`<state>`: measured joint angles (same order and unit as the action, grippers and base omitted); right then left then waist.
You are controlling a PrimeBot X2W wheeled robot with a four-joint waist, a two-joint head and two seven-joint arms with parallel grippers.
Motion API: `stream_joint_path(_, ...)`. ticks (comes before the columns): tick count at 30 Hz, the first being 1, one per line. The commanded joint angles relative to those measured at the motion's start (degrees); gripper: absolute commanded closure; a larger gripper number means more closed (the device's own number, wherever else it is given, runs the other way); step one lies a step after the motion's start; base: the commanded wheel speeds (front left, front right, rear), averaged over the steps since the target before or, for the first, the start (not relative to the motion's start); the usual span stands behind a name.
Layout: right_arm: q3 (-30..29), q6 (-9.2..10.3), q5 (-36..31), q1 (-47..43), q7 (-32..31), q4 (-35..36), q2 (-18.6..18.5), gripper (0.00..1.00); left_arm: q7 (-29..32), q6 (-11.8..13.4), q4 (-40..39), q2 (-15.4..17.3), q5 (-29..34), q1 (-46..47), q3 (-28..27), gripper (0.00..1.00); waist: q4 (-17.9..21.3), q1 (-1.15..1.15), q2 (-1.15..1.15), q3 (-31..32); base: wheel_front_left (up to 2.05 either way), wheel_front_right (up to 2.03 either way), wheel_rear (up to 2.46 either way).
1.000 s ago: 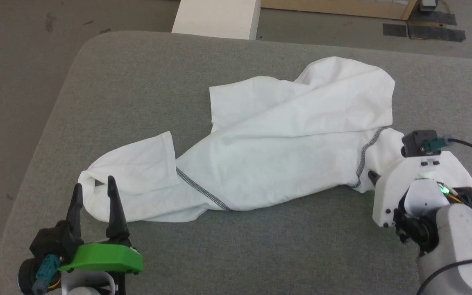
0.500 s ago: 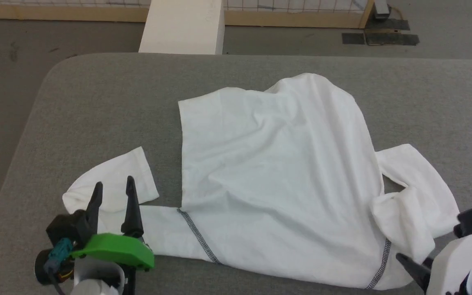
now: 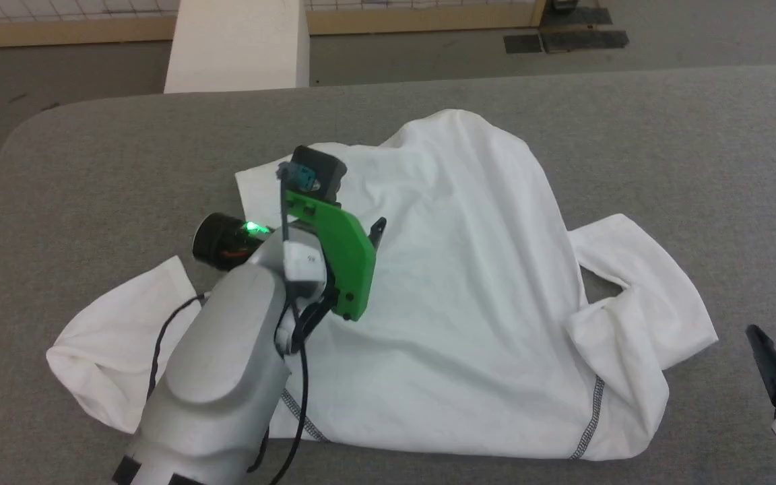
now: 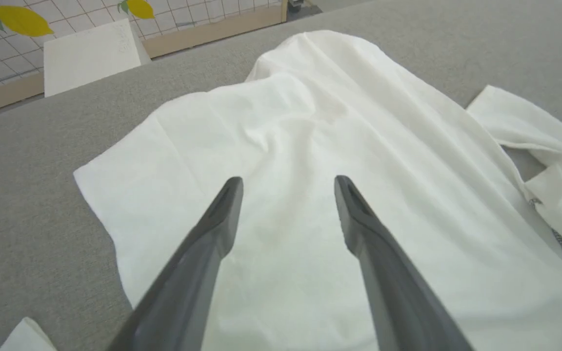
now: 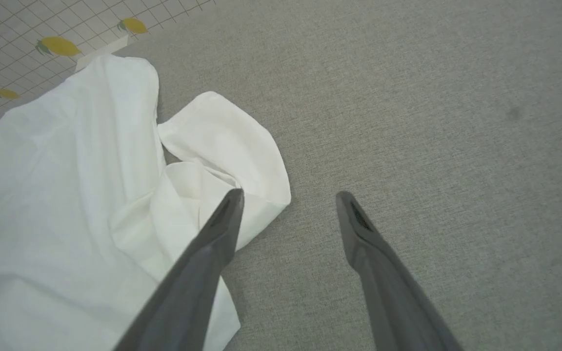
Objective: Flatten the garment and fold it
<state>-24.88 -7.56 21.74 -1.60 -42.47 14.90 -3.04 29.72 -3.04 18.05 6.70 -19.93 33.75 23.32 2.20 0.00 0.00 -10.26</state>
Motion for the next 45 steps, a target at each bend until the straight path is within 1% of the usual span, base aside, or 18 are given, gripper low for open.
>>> stream_joint_path(1, 0.72, 0.08, 0.65, 1.36, 0.96, -0.80, 0.14, 0.00, 1.14, -0.48, 2.56, -0.15, 0.84, 2.68, 0.90, 0.00, 2.74, 0.00, 0.00, -2.68, 0.00, 0.00, 0.00)
stream_joint_path(3, 1.16, 0.08, 1.54, 1.97, 2.02, -1.87, 0.15, 0.00, 2.68, -0.90, 6.57, -0.27, 2.24, 5.54, 2.58, 0.00, 3.70, 0.00, 0.00, -3.93, 0.00, 0.00, 0.00)
stream_joint_path(7, 1.29, 0.08, 1.53, 2.99, 4.18, -3.29, 0.15, 0.00, 3.66, -1.69, 13.65, -0.85, 3.51, 9.30, 4.88, 0.00, 5.40, 0.00, 0.00, -6.75, 0.00, 0.00, 0.00)
stream_joint_path(9, 1.43, 0.08, 1.46, 3.67, 5.22, -3.95, 0.15, 0.00, 3.75, -2.17, 16.70, -0.77, 4.22, 10.35, 6.15, 0.00, 6.27, 0.00, 0.00, -7.85, 0.00, 0.00, 0.00)
stream_joint_path(13, 1.88, 0.08, 1.34, 4.30, 6.50, -4.94, 0.15, 0.00, 5.12, -3.23, 21.46, -1.12, 3.73, 10.63, 8.33, 0.00, 7.28, 0.00, 0.00, -9.29, 0.00, 0.00, 0.00)
stream_joint_path(14, 1.95, 0.08, 1.37, 4.38, 6.77, -5.14, 0.15, 0.00, 5.12, -3.44, 22.12, -1.13, 3.60, 10.64, 8.83, 0.48, 7.41, 0.00, 0.00, -9.48, 0.00, 0.00, 0.00)
stream_joint_path(15, 2.05, 0.08, 1.40, 4.46, 7.08, -5.37, 0.15, 0.00, 4.92, -3.63, 22.81, -1.17, 3.12, 10.58, 9.05, 1.00, 7.55, 0.00, 0.00, -9.71, 0.00, 0.00, 0.00)
stream_joint_path(17, 2.15, 0.08, 1.44, 4.59, 7.65, -5.80, 0.15, 0.00, 3.91, -3.77, 23.58, -0.82, 3.17, 10.99, 9.46, 1.00, 7.65, 0.00, 0.00, -10.07, 0.00, 0.00, 0.00)
stream_joint_path(19, 2.31, 0.08, 1.47, 4.74, 8.15, -6.19, 0.16, 0.00, 1.51, -3.82, 23.73, -0.65, 2.93, 11.79, 9.13, 1.00, 7.71, 0.00, 0.00, -10.46, 0.00, 0.00, 0.00)
stream_joint_path(22, 2.43, 0.08, 1.86, 5.28, 9.01, -6.63, 0.16, 0.00, -1.33, -3.84, 24.30, 0.50, 3.70, 14.21, 9.14, 1.00, 7.88, 0.00, 0.00, -11.19, 0.00, 0.00, 0.00)
stream_joint_path(26, 2.68, 0.08, 2.06, 5.72, 9.91, -7.21, 0.16, 0.00, -5.23, -2.47, 25.37, 2.50, 5.45, 19.27, 8.48, 1.00, 8.40, 0.00, 0.00, -12.57, 0.00, 0.00, 0.00)
stream_joint_path(32, 3.63, 0.08, 2.41, 6.14, 11.00, -7.70, 0.16, 0.00, -10.11, 0.73, 27.79, 6.04, 7.92, 28.04, 6.88, 1.00, 10.47, 0.00, 0.00, -14.87, 0.00, 0.00, 0.00)
stream_joint_path(36, 4.11, 0.08, 2.97, 6.16, 11.88, -8.09, 0.16, 0.00, -12.84, 1.77, 28.73, 7.82, 9.05, 32.08, 6.53, 1.00, 11.70, 0.00, 0.00, -16.31, 0.00, 0.00, 0.00)
stream_joint_path(41, 4.57, 0.08, 3.46, 6.28, 13.05, -8.62, 0.16, 0.00, -16.60, 3.07, 30.15, 9.01, 9.16, 34.69, 5.64, 1.00, 12.21, 0.00, 0.00, -17.49, 0.00, 0.00, 0.00)
stream_joint_path(42, 4.57, 0.08, 3.47, 6.31, 13.20, -8.79, 0.16, 0.00, -16.95, 3.29, 30.87, 9.00, 8.81, 34.80, 5.34, 0.94, 12.12, 0.00, 0.00, -17.47, 0.00, 0.00, 0.00)
stream_joint_path(43, 4.54, 0.08, 3.42, 6.28, 13.29, -8.89, 0.16, 0.00, -17.35, 3.33, 31.30, 8.76, 8.43, 34.73, 5.12, 0.01, 11.92, 0.00, 0.00, -17.36, 0.00, 0.00, 0.00)
stream_joint_path(45, 4.62, 0.08, 3.20, 6.17, 13.41, -8.92, 0.16, 0.00, -18.80, 3.43, 31.98, 8.07, 7.12, 34.43, 4.22, 0.00, 11.18, 0.00, 0.00, -16.84, 0.00, 0.00, 0.00)
